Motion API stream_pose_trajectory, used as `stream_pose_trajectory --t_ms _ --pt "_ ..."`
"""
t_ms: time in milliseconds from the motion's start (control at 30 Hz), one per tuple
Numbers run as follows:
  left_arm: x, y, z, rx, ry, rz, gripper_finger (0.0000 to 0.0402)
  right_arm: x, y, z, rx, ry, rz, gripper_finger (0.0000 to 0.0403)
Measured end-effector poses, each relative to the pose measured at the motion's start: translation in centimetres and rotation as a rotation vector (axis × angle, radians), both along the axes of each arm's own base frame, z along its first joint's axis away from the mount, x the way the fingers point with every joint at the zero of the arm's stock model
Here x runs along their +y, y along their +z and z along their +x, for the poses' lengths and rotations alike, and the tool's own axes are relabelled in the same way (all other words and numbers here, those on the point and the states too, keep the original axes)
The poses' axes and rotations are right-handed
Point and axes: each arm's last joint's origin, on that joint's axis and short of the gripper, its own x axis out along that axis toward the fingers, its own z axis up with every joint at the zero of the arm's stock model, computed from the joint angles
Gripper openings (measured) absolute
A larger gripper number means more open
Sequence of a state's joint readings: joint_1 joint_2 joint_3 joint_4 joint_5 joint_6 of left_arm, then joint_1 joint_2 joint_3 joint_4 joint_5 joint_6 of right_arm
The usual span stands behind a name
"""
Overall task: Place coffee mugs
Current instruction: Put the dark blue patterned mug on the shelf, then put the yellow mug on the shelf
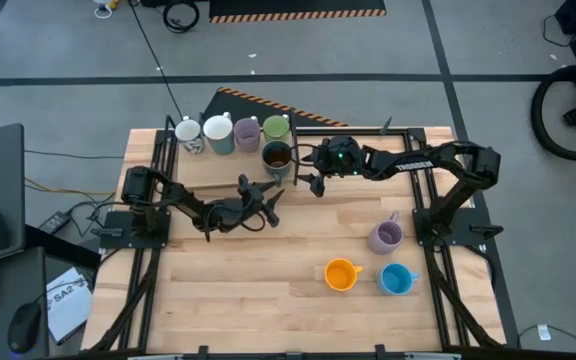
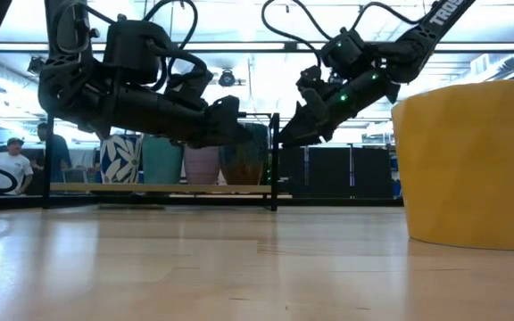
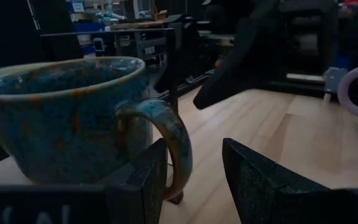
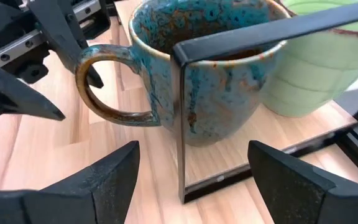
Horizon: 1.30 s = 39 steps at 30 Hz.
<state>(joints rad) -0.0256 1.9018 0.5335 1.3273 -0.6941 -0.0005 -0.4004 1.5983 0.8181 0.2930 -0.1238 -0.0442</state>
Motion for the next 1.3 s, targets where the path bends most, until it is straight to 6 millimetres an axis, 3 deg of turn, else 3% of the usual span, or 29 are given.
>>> stream_pose_trajectory --t_ms 167,467,633,900,1100,1300 --pt "-0.6 0.1 -0.2 0.036 0.089 0.061 0.016 0.5 1.3 -0.8 0.019 -0.027 -0.012 0.0305" --pt "-1.3 0.3 -0.3 0.038 0.087 0.072 0.016 2.3 3.4 -2.0 0.035 -0.016 -0.027 0.0305" --pt "-2.0 1.9 -1.5 0.013 0.073 0.044 0.016 3.7 4.8 -3.4 0.063 0.012 -0.01 0.0305" --pt "-4.2 4.0 -2.6 0.063 -0.178 -0.069 0.016 7.5 5.4 -4.9 0.169 0.196 0.056 0.0305" --pt "-5.4 5.1 -0.4 0.2 -0.388 -0.267 0.016 9.8 4.6 -5.7 0.309 0.269 0.095 0.0305" --pt "-6.7 6.9 1.7 0.327 -0.494 -0.285 0.016 12.2 3.9 -6.6 0.431 0.334 0.138 0.0302"
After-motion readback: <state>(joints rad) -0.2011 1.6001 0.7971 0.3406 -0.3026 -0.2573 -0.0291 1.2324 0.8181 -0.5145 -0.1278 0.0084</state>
